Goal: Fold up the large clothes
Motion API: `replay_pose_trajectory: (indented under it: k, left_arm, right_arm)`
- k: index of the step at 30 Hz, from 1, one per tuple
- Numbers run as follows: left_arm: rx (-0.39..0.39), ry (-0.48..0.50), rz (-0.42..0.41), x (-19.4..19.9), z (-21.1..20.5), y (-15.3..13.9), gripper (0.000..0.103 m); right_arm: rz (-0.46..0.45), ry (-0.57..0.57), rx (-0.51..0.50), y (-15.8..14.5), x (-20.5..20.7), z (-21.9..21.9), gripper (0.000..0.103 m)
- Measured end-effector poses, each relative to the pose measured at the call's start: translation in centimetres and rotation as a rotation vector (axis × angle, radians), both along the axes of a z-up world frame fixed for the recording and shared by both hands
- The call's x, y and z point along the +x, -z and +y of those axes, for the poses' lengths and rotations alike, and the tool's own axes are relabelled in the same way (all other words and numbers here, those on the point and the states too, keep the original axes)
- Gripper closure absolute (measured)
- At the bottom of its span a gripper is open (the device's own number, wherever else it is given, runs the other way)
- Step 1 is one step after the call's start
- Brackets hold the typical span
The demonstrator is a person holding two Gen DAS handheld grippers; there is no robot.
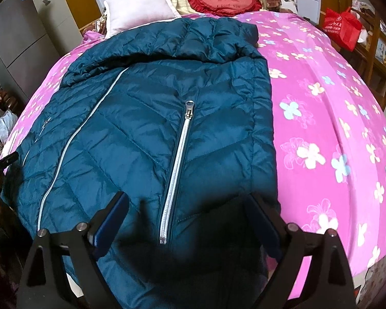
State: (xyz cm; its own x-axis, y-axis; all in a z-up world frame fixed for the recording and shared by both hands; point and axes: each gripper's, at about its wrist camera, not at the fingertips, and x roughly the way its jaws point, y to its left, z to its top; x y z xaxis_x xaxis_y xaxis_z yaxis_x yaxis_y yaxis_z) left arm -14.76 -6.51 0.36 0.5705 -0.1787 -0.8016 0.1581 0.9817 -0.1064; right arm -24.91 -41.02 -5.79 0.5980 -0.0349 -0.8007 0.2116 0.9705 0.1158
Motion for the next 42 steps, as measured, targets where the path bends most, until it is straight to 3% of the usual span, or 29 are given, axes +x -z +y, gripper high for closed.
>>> replay_pose_trajectory:
  k: [5,13,29,42]
  left_arm:
    - [-0.060,-0.023,0.035,-0.1,2.5,0.0,0.060]
    - [-0.041,-0.062,0.074,-0.1,4.7,1.1,0.060]
    - [-0.024,-0.055,0.114,-0.2,5.1,2.2,0.060]
    - [-0.111,-0.026,0.216,-0.8,6.7,4.1,0.060]
  right_arm:
    - [0.009,-0.007,-0.005,-0.2,-0.9,-0.2,0.008]
    - [0.032,0.017,-0.007,0.1,-2.0,-1.5,0.007]
    - [0.044,0.025,0.011,0.6,-2.3,-1.8,0.006]
    - [0.061,0.046,0.042,1.2,-4.5,-3.3,0.006]
